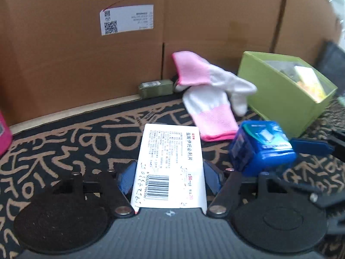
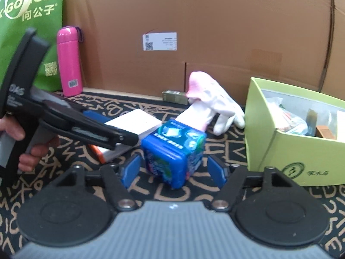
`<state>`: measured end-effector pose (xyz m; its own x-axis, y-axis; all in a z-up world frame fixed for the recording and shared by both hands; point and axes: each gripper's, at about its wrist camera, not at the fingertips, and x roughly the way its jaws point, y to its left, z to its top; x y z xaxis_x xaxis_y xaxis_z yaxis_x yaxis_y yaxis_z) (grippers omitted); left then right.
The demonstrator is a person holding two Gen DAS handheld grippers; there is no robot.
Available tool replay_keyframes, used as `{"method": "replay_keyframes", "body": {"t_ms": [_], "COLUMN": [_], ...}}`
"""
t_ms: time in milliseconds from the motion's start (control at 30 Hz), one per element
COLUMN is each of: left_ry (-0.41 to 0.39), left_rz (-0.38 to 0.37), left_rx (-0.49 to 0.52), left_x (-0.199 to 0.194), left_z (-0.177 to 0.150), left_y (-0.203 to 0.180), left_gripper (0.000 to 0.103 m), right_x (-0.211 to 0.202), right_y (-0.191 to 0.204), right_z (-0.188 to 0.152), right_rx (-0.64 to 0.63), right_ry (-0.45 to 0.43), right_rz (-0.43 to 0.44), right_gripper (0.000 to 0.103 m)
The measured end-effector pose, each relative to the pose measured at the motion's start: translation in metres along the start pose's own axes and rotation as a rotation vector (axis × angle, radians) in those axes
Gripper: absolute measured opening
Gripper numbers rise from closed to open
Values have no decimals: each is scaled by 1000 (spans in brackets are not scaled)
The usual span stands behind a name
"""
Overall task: Organize objects
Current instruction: 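Grasp white box with left tool while right tool grasps blue mint tin, then carry white box and mint tin into lime-green box, open both tools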
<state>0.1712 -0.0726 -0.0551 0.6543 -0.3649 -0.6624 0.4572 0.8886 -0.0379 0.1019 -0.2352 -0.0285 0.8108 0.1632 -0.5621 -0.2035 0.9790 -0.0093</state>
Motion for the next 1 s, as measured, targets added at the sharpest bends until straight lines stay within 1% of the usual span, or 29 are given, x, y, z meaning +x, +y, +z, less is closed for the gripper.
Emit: {"method": "replay_keyframes", "body": {"t_ms": [100, 133, 200, 233, 300, 367, 400, 433, 467, 533, 567, 600, 633, 700, 733, 767, 800, 900, 1000], "left_ry": [0, 2, -1, -1, -2, -7, -15, -21, -17, -4, 5, 12, 17, 25, 16, 14, 12, 25, 1], "left_rz": [44, 65, 93, 107, 123, 124, 128, 137, 145, 161, 161, 164, 165, 168, 165, 162, 152, 136, 64], "left_rx": [11, 2, -31, -46, -63, -68, -65, -56, -48, -29, -26, -28, -31, -32, -38, -45, -50, -58, -78], "left_x": [-4, -6, -19, -24, -32, -38, -38, -38, -35, -27, -23, -20, -17, -14, -14, -16, -18, -23, -35], "left_z": [-2, -4, -11, -14, -18, -21, -21, -21, -19, -16, -15, -14, -15, -17, -19, -19, -20, -18, -8], "left_y": [-1, 1, 8, 12, 16, 16, 14, 12, 9, 5, 4, 4, 4, 4, 5, 6, 7, 6, -4], "left_gripper": [69, 69, 69, 69, 69, 70, 71, 75, 77, 77, 77, 77, 77, 77, 76, 74, 69, 69, 69], "right_x": [7, 11, 18, 21, 19, 11, 8, 5, 3, 2, 2, 3, 5, 11, 13, 13, 12, 2, -18], "right_y": [5, 6, 7, 6, 3, -4, -8, -10, -13, -15, -15, -13, -10, -7, -6, -7, -10, -20, -30], "right_z": [3, 3, 4, 4, 2, -3, -5, -7, -8, -8, -7, -6, -5, -4, -4, -5, -6, -9, -6], "right_rx": [32, 38, 43, 40, 37, 46, 52, 60, 67, 84, 82, 76, 67, 59, 50, 44, 58, 90, 105], "right_ry": [-4, -3, -5, 1, 5, 7, 7, 7, 9, 7, 3, 0, -4, -2, -4, -7, -10, -15, -54], "right_rz": [-5, -5, -17, -33, -40, -41, -50, -62, -68, -68, -61, -66, -77, -90, -96, -103, -93, -60, -29], "right_gripper": [69, 70, 70, 61, 61, 61, 61, 61, 61, 61, 63, 68, 70, 70, 61, 59, 59, 58, 58]}}
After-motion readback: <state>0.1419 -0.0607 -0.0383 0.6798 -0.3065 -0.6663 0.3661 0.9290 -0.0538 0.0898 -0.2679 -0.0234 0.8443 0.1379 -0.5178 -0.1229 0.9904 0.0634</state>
